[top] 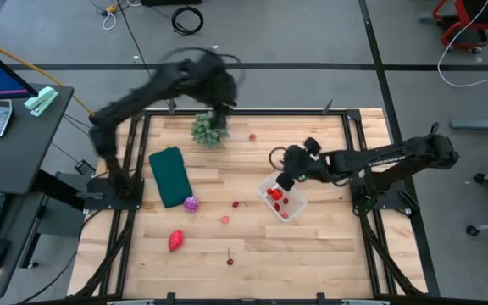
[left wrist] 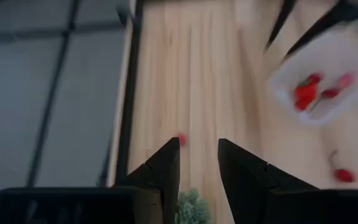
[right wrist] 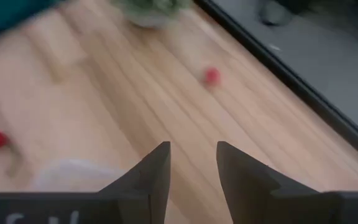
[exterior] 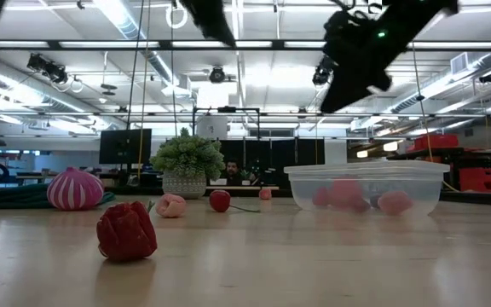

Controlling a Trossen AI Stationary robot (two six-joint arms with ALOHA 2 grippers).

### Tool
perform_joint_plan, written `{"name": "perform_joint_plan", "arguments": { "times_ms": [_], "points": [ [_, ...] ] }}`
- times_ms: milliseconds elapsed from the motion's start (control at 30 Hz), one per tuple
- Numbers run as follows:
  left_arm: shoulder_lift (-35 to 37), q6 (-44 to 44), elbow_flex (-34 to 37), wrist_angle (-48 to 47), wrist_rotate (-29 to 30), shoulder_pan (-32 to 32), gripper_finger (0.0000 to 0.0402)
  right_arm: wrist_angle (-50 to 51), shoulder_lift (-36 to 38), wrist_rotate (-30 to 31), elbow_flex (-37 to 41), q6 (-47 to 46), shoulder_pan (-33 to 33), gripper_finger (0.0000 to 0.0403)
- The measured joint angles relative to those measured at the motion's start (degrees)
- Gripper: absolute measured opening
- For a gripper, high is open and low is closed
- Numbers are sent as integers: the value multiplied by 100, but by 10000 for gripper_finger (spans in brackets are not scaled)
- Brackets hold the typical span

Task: Pick and placing Produce into tupperware
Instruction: Put the top peach into the container

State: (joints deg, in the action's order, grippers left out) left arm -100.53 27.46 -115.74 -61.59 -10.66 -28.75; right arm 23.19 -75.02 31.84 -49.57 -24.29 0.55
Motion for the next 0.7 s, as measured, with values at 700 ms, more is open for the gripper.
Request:
{"name": "perform_joint_plan", "arguments": {
  "times_ms": [700],
  "points": [
    [2721, -136, 4, 96, 5, 32, 109, -3600, -1959, -3843, -231, 928, -2925, 156]
  ]
}}
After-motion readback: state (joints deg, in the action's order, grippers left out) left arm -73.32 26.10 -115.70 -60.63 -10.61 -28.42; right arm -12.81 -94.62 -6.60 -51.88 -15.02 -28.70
